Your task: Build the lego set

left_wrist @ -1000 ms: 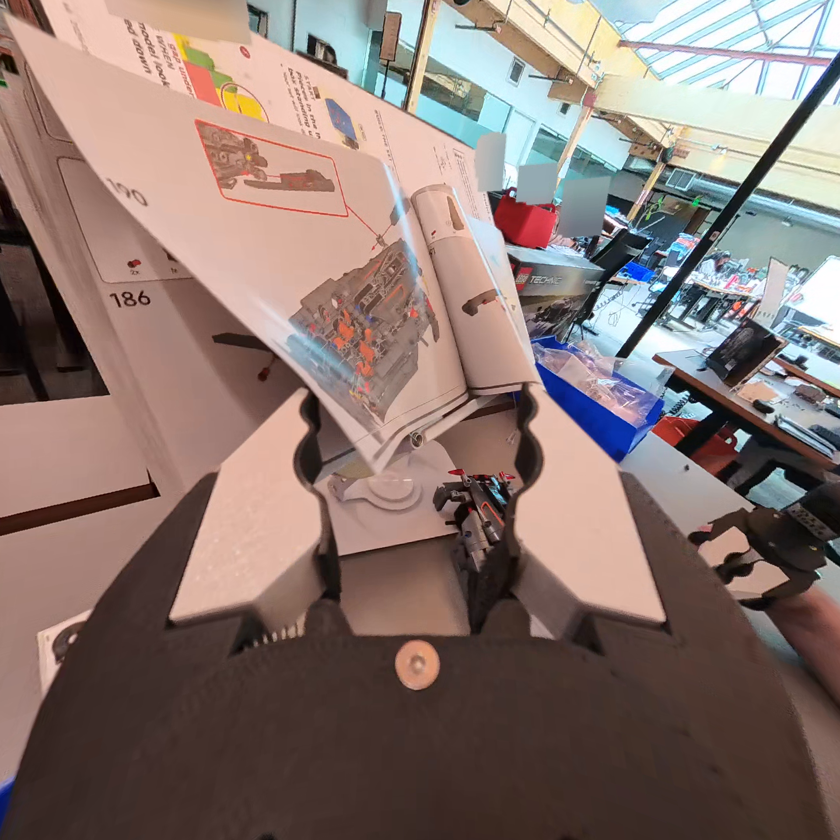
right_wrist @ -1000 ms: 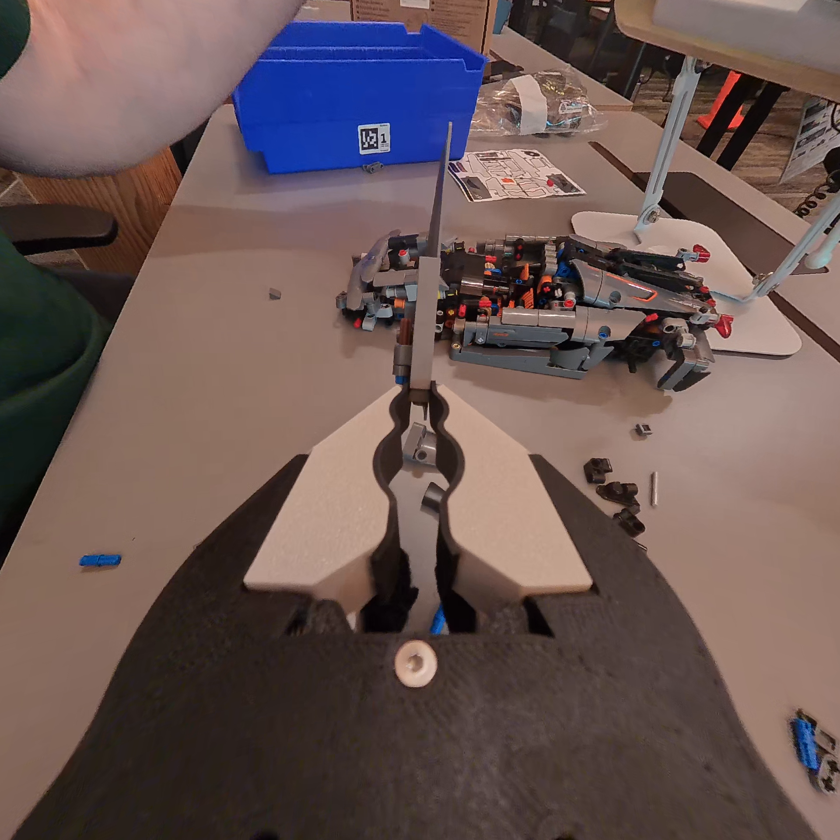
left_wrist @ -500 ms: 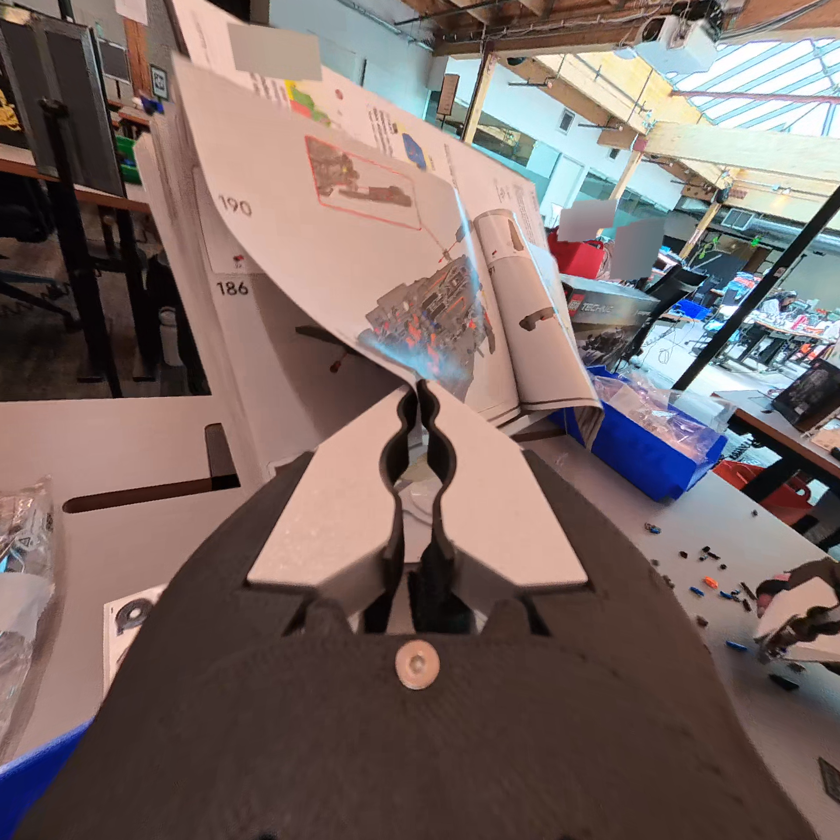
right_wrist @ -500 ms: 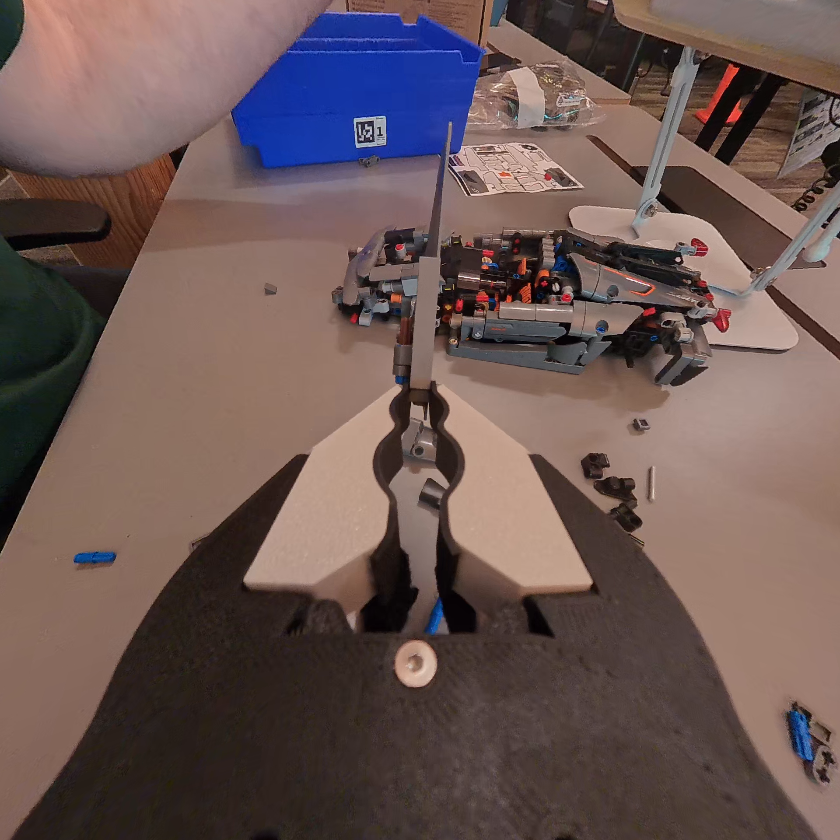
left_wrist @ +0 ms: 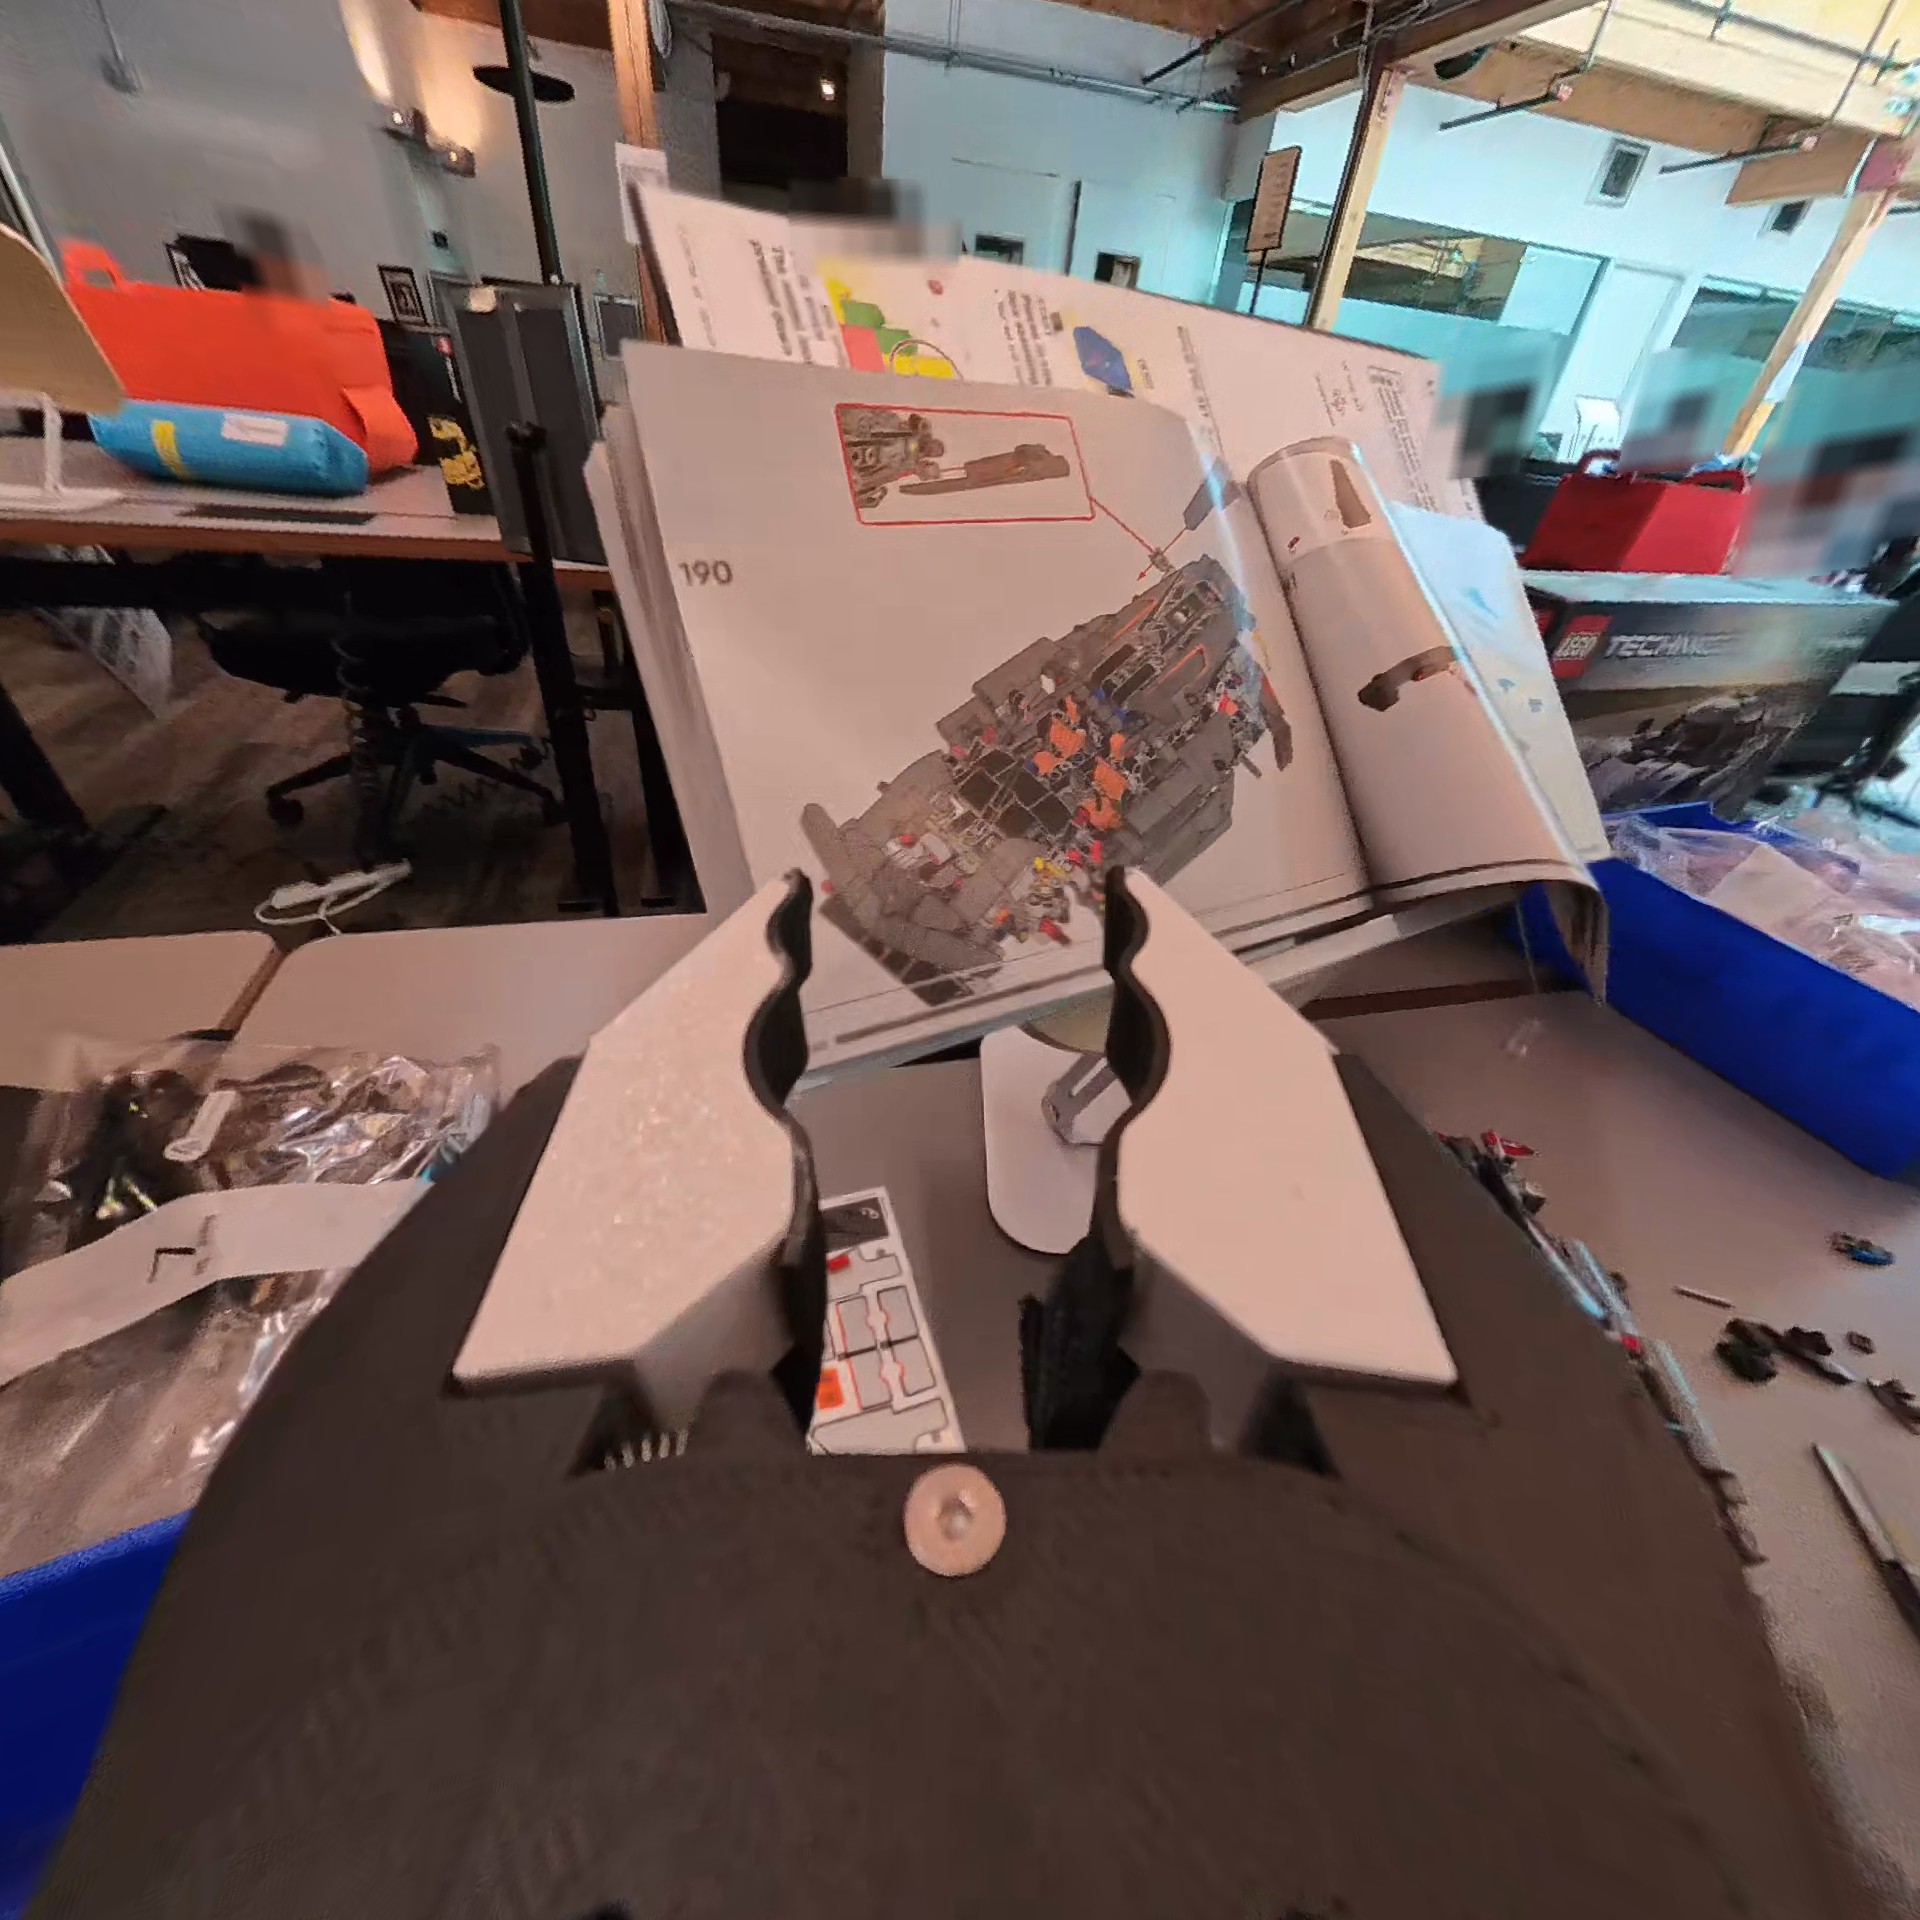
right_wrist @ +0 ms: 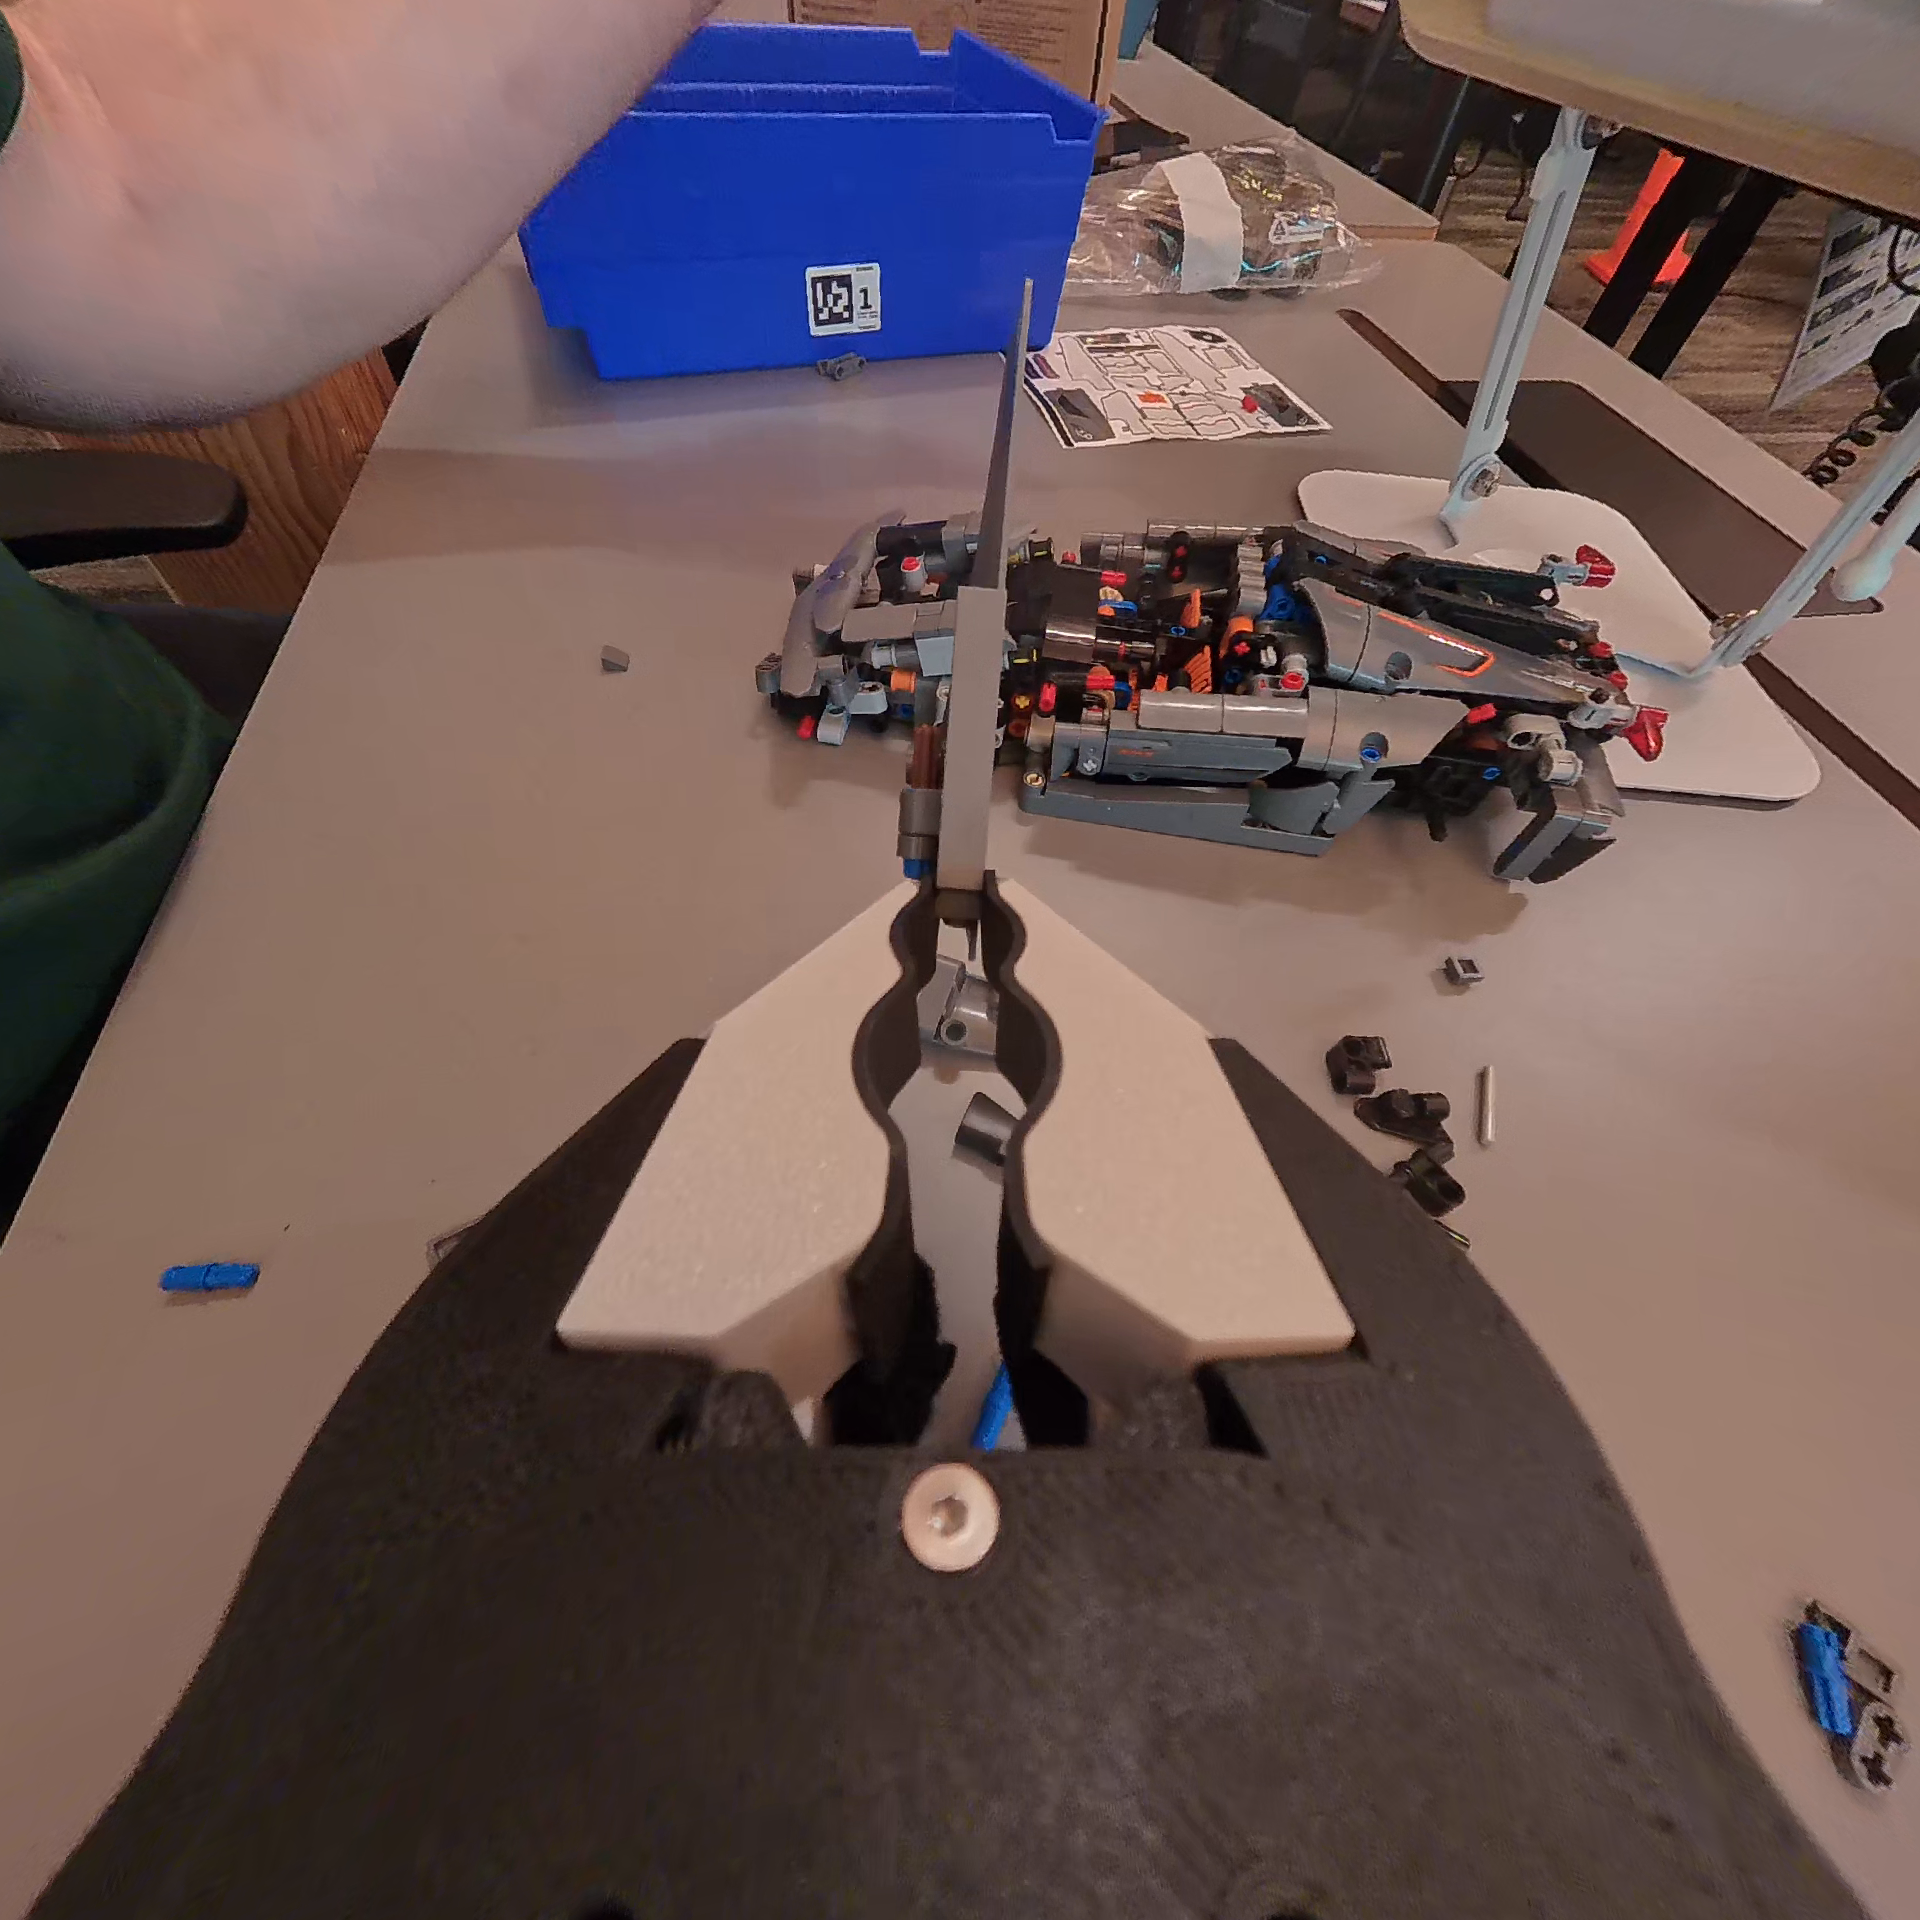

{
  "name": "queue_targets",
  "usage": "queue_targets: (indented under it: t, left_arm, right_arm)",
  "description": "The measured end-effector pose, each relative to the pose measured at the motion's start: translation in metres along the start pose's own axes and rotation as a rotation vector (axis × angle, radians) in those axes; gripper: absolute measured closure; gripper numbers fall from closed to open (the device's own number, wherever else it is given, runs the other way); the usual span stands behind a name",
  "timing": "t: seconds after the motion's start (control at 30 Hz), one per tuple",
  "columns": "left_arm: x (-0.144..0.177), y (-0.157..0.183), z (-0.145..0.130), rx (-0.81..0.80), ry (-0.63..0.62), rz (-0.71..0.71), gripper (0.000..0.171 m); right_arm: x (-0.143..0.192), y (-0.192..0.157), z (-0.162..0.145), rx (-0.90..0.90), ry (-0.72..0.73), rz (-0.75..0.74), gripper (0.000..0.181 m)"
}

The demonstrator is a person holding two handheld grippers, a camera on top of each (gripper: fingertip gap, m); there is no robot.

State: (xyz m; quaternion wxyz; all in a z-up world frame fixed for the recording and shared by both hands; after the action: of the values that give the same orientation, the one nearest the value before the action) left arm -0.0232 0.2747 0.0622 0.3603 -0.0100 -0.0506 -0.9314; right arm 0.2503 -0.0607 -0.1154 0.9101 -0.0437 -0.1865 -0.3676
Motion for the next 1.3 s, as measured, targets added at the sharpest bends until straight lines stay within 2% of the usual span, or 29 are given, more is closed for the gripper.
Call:
queue_targets:
  t: [0.17,0.3,0.53,0.67,0.8,0.87,0.93,1.1,1.3]
  left_arm:
    - [0.02,0.041,-0.012,-0.173,-0.035,-0.058,0.119]
    - [0.028,0.082,-0.029,-0.24,-0.084,-0.192,0.119]
    - [0.032,0.196,-0.062,-0.303,-0.171,-0.59,0.123]
    - [0.035,0.262,-0.088,-0.304,-0.24,-0.824,0.121]
    - [0.033,0.306,-0.113,-0.321,-0.313,-0.962,0.123]
    - [0.031,0.319,-0.124,-0.333,-0.352,-0.997,0.128]
    - [0.03,0.326,-0.136,-0.356,-0.383,-1.028,0.142]
    - [0.032,0.334,-0.138,-0.311,-0.364,-1.07,0.164]
    - [0.036,0.339,-0.134,-0.25,-0.319,-1.103,0.171]
  right_arm:
    - [-0.001,0.0,0.001,-0.002,0.007,0.004,0.176]
    - [0.0,-0.001,0.006,-0.047,0.059,0.04,0.176]
    - [0.013,0.004,0.017,-0.133,0.196,0.08,0.176]
    - [0.014,0.004,0.017,-0.126,0.194,0.073,0.176]
    - [0.011,0.0,0.017,-0.117,0.184,0.099,0.176]
    - [0.01,-0.002,0.017,-0.11,0.176,0.105,0.176]
    - [0.01,-0.003,0.018,-0.106,0.18,0.111,0.176]
    - [0.012,-0.004,0.02,-0.097,0.181,0.107,0.176]
    - [0.013,-0.003,0.021,-0.1,0.192,0.096,0.175]
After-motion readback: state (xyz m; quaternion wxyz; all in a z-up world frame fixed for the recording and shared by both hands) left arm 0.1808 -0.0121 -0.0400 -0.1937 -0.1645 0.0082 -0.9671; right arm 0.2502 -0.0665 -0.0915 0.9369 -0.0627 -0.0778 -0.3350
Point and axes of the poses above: each gripper's, where its closed fingertips meet, x back along the fingers, z out of its top, y = z × x across the jaws, the point moved 4 cm from there along x, back along the fingers, and after that the axes turned 1 degree about z, right-handed, at the moved point
